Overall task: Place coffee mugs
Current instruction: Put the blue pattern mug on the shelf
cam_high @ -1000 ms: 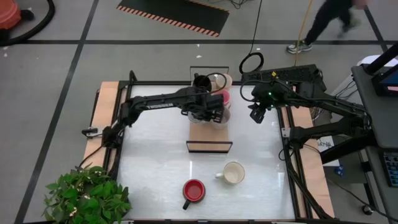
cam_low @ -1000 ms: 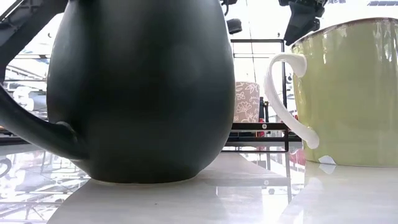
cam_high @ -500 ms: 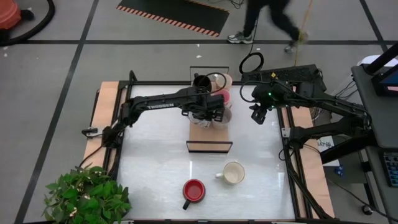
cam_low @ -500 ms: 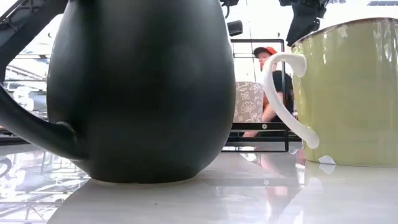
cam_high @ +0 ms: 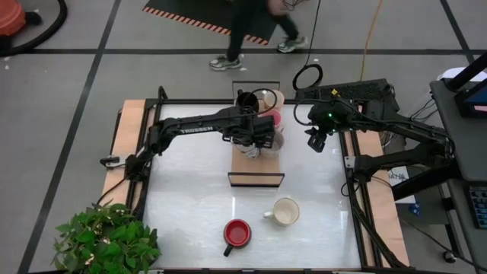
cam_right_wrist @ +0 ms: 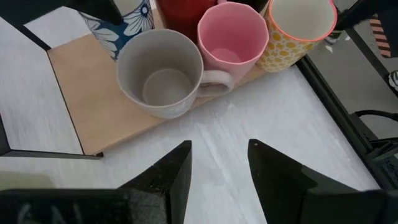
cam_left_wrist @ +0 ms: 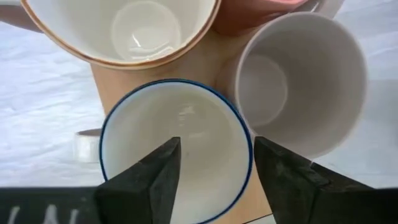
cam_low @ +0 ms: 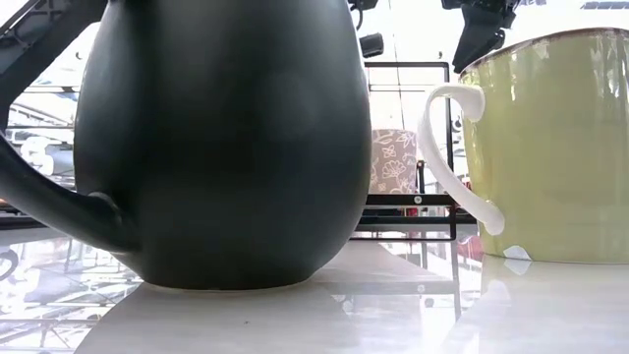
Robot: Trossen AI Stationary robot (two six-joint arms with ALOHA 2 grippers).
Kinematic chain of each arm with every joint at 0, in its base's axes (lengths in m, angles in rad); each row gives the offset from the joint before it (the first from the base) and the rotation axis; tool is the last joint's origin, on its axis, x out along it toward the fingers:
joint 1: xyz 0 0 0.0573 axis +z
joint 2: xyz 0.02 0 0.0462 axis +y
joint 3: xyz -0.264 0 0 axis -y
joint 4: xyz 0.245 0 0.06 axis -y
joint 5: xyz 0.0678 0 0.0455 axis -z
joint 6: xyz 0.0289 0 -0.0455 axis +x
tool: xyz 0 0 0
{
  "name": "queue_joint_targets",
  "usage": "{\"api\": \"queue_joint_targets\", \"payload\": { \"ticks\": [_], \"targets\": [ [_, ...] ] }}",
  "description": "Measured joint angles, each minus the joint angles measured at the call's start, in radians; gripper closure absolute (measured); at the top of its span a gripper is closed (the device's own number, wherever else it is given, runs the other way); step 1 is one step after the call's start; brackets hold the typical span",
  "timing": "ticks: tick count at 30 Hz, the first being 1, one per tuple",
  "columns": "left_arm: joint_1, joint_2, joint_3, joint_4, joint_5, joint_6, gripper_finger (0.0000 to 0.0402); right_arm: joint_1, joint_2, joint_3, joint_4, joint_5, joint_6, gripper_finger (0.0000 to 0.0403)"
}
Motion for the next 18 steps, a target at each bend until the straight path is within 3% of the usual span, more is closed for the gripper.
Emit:
{"api": "queue_joint_targets", "payload": {
  "ticks": [4,9,18],
  "targets": [
    [-0.001,-0.008,0.0,0.021,0.008,-0.011,0.0186,0.0,0.0,-0.028,0.0,-0.009,0.0,0.0252],
    [-0.007,-0.027,0.0,0.041,0.026,-0.02,0.0185,0.0,0.0,-0.091,0.033,-0.106,0.006,0.0252],
    [-0.015,-0.075,0.0,-0.009,0.028,-0.001,0.0185,0.0,0.0,-0.179,0.229,-0.25,0.006,0.0252]
  ]
}}
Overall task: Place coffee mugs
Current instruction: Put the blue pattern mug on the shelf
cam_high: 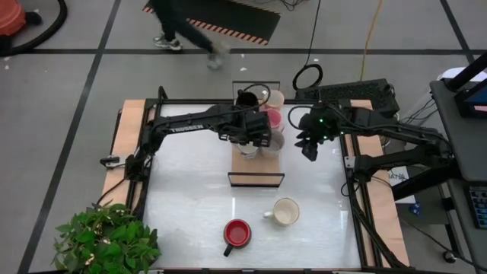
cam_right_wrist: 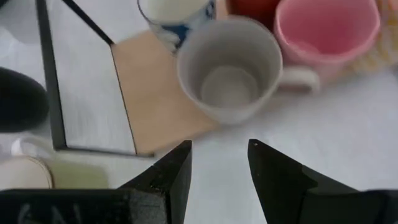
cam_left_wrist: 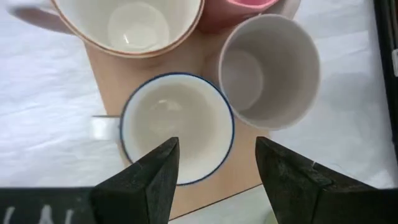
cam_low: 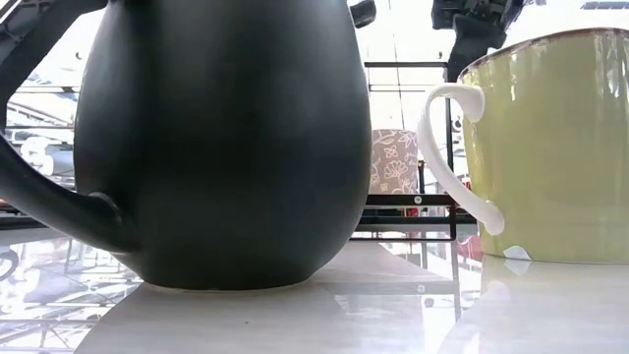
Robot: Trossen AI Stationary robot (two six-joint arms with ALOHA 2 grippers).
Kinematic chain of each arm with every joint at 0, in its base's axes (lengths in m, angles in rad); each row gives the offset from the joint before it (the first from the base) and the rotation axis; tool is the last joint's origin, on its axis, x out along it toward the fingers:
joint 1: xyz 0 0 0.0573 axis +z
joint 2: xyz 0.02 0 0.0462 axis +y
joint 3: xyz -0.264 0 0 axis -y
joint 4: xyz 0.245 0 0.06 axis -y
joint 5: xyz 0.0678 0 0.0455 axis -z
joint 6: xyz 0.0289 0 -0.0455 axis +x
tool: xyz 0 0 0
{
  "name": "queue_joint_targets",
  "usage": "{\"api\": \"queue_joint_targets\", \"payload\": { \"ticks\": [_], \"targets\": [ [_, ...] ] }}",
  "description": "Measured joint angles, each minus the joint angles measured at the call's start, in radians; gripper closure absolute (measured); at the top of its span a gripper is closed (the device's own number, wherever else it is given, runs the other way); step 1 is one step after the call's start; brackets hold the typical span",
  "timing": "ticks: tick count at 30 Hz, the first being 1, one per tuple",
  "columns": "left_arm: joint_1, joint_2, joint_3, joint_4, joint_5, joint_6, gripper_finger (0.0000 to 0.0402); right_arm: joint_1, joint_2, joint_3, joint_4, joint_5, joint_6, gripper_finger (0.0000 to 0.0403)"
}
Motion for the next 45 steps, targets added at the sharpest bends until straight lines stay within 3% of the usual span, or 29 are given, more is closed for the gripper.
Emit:
{"api": "queue_joint_targets", "payload": {
  "ticks": [3,8,12,18,28,39,45],
  "targets": [
    [0.0,0.001,0.0,-0.044,0.023,0.051,0.0185,0.0,0.0,-0.028,0.072,-0.042,-0.032,0.0252],
    [-0.018,0.003,-0.001,-0.033,0.248,0.211,0.0186,0.0,0.0,-0.077,0.152,-0.092,-0.058,0.0252],
    [-0.045,0.003,-0.001,-0.046,0.264,0.172,0.0186,0.0,0.0,-0.099,0.156,-0.092,-0.085,0.0252],
    [-0.053,0.014,-0.06,-0.042,0.259,0.049,0.021,0.0,0.0,-0.103,0.166,-0.091,-0.142,0.0252],
    [-0.058,0.012,-0.273,0.195,0.215,-0.122,0.0281,0.0,-0.007,-0.102,0.171,-0.092,-0.165,0.0252],
    [-0.054,0.013,-0.328,0.23,0.023,-0.207,0.0284,0.0,-0.077,-0.102,0.121,-0.091,-0.149,0.0252],
    [-0.048,0.013,-0.328,0.194,-0.001,-0.222,0.0284,0.0,-0.115,-0.102,0.095,-0.089,-0.141,0.0252]
  ]
}}
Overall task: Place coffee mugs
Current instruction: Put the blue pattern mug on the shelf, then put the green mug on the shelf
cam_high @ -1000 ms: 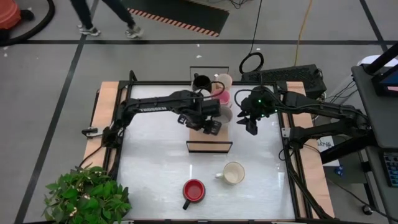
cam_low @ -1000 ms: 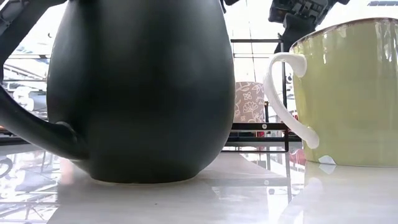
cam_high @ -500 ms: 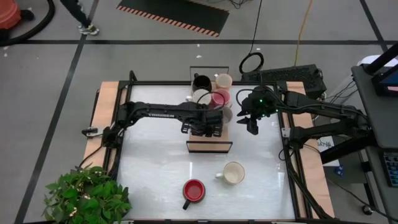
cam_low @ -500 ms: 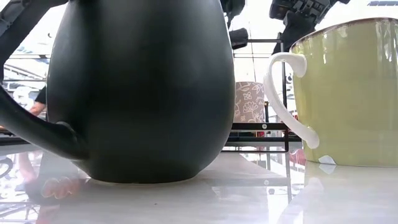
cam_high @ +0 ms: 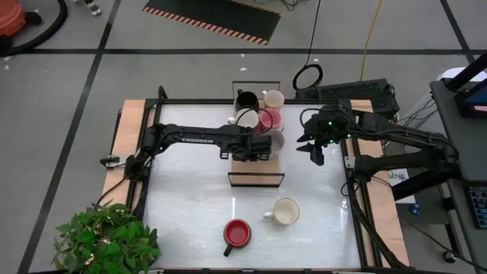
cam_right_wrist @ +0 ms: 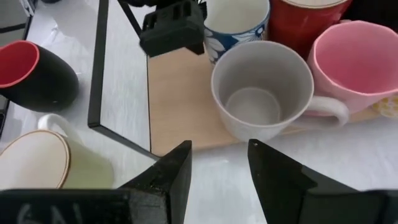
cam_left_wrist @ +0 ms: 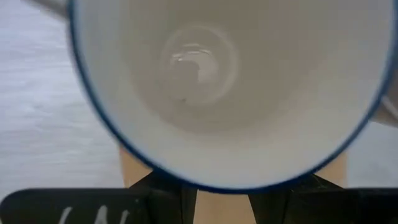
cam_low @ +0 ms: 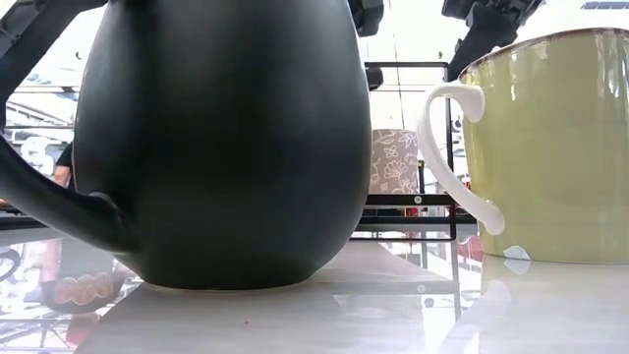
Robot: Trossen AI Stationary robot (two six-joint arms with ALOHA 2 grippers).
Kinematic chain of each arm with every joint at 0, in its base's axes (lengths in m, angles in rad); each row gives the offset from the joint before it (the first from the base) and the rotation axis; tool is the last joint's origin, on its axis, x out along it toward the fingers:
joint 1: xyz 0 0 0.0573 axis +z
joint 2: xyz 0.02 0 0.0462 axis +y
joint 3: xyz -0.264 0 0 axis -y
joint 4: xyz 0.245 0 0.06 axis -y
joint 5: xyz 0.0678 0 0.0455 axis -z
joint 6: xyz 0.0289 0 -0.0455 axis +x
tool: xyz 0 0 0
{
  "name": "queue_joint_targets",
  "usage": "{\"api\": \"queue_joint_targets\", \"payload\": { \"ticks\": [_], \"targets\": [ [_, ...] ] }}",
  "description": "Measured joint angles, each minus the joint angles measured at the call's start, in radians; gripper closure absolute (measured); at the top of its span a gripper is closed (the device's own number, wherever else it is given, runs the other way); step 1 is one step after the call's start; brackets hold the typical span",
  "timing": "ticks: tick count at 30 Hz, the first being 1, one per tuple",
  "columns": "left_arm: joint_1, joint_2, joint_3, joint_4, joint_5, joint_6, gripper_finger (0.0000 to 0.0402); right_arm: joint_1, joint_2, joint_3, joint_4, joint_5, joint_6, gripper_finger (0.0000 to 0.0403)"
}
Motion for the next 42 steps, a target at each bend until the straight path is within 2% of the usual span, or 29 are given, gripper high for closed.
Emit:
{"api": "queue_joint_targets", "payload": {
  "ticks": [7,13,22,30,33,36,42],
  "targets": [
    [0.001,0.0,0.0,-0.033,-0.03,-0.013,0.0284,0.0,-0.025,0.0,-0.066,0.0,0.042,0.0252],
    [-0.017,-0.015,0.001,-0.028,0.028,-0.019,0.0284,0.0,-0.058,0.0,-0.129,-0.001,0.073,0.0252],
    [-0.073,-0.121,0.002,-0.04,0.061,-0.102,0.0284,0.0,-0.099,0.0,-0.161,0.001,0.218,0.0252],
    [-0.117,-0.21,0.002,-0.079,0.072,-0.195,0.0284,0.0,-0.1,0.0,-0.17,0.003,0.254,0.0252],
    [-0.131,-0.235,0.002,-0.113,0.097,-0.197,0.0284,0.0,-0.1,0.0,-0.171,0.008,0.341,0.0252],
    [-0.136,-0.252,0.002,-0.156,0.129,-0.193,0.0284,0.002,-0.103,0.0,-0.176,0.032,0.502,0.0252],
    [-0.13,-0.272,0.002,-0.213,0.129,-0.115,0.0284,0.002,-0.131,0.0,-0.124,0.031,0.775,0.0252]
  ]
}}
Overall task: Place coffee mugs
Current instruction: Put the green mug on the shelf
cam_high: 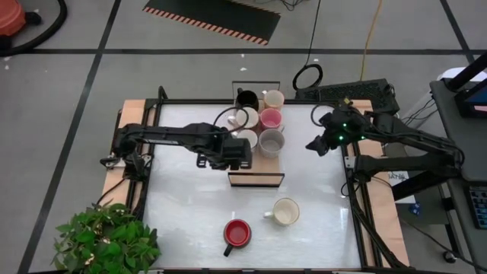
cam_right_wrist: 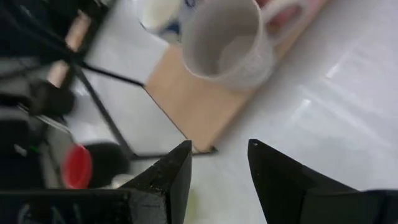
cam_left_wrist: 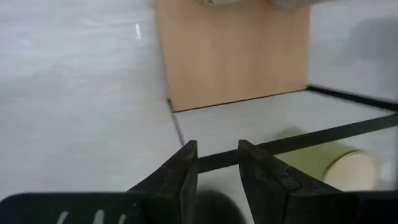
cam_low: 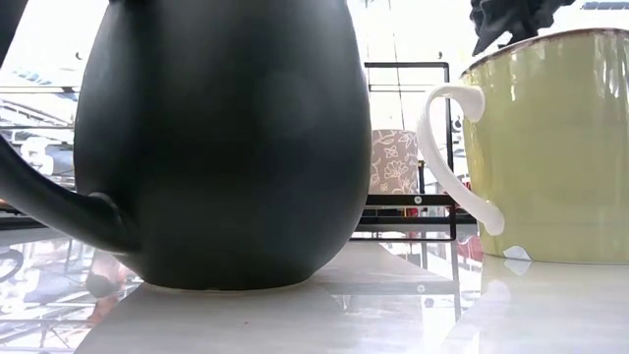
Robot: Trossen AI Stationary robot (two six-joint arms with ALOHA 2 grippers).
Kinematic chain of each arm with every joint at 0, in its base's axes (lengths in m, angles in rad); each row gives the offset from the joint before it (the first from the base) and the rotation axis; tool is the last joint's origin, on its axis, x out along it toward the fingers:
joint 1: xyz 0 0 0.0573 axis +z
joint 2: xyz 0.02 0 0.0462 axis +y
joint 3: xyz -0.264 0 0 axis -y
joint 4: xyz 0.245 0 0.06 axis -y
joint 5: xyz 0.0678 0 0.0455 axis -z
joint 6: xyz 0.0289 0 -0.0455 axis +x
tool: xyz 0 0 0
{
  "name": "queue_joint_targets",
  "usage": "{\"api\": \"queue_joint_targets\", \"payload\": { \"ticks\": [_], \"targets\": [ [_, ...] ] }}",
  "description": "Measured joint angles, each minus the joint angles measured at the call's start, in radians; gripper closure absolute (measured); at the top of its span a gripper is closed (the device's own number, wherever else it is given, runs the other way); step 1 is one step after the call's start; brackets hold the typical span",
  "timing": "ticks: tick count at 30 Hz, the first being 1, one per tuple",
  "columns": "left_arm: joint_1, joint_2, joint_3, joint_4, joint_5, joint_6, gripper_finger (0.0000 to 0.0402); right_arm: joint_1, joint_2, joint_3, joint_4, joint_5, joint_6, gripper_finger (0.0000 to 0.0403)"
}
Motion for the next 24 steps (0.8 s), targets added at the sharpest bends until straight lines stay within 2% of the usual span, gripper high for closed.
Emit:
{"api": "queue_joint_targets", "payload": {
  "ticks": [8,15,24],
  "targets": [
    [0.028,-0.004,0.0,-0.01,-0.032,0.205,0.0284,0.045,-0.058,0.001,0.074,-0.029,0.257,0.0252],
    [-0.011,-0.004,0.0,-0.015,-0.038,0.269,0.0284,0.16,-0.054,0.001,0.077,-0.023,0.435,0.0252],
    [-0.087,-0.004,0.0,-0.062,-0.113,0.315,0.0284,0.412,0.001,0.001,0.156,0.183,0.654,0.0252]
  ]
}}
